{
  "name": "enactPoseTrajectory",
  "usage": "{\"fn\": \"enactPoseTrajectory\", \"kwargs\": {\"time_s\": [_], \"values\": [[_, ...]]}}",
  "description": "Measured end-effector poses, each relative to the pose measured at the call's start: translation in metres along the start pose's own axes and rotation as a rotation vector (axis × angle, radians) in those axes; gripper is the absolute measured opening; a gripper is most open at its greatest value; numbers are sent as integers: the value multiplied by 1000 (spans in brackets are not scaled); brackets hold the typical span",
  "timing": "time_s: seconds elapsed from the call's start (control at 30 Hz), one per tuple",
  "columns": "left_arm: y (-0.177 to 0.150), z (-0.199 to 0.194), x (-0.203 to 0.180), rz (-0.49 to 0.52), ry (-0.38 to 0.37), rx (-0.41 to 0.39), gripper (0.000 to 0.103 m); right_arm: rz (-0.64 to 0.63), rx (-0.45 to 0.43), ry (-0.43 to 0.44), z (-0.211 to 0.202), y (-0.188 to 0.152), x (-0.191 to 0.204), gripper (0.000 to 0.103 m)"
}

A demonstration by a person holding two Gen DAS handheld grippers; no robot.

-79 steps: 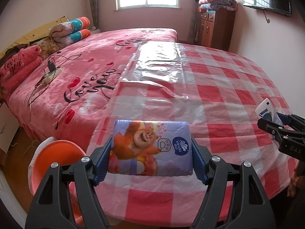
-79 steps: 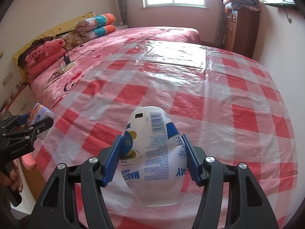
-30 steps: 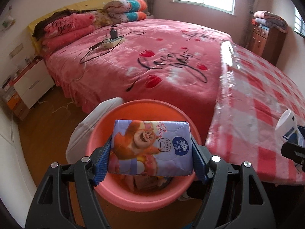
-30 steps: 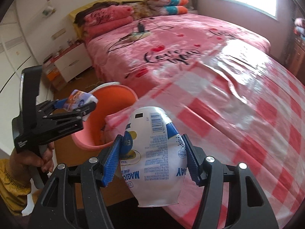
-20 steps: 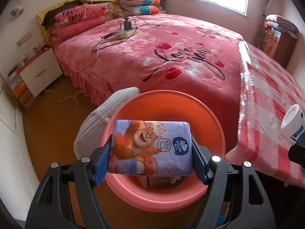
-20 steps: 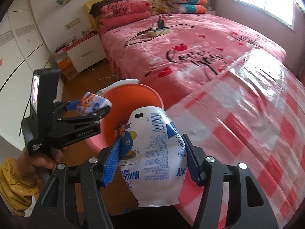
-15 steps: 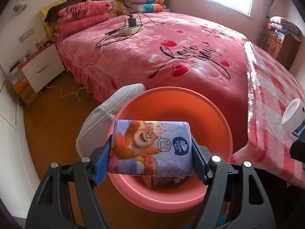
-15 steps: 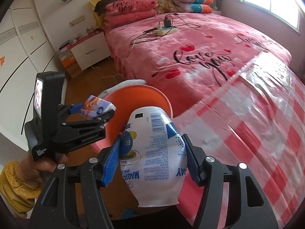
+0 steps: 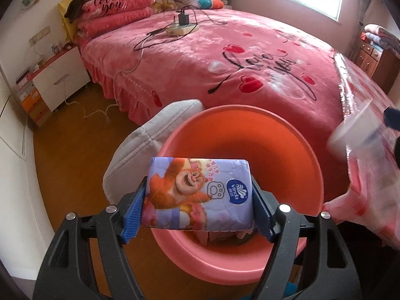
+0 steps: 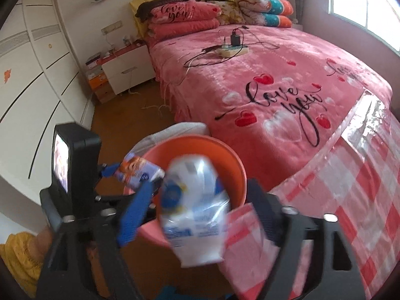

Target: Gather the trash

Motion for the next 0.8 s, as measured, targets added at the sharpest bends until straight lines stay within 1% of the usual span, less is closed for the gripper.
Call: {"fn": "enactPoseTrajectory", "kwargs": {"time_s": [0.03, 0.07, 0.13, 0.23, 0.5, 0.8], "values": [[-1, 1, 2, -1, 9, 3, 81, 16, 1, 3, 1, 0, -2, 85], [-1, 1, 2, 0, 16, 1, 84, 30, 6, 10, 2, -1, -4, 87], [-1, 1, 3, 6, 26, -4, 85, 55, 3, 7, 2, -3, -11, 90], [0, 0, 4, 12, 34, -9, 88, 79, 0, -6, 1, -6, -21, 90], [4, -2, -2, 37, 51, -20, 90, 156, 12, -27, 1, -19, -45, 92], [3, -4, -9, 61, 60, -12, 90, 152, 10, -72, -3, -29, -53, 92]]}}
Point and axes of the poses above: each gripper's, at about its wrist camera, not at the fingertips, and z roughly the way its jaws point, x to its left, y to its top, the point moved 9 cm from there along z, roughly the way its jaws point, and after that the axes turned 6 degrees about z, right-handed, at the moved point
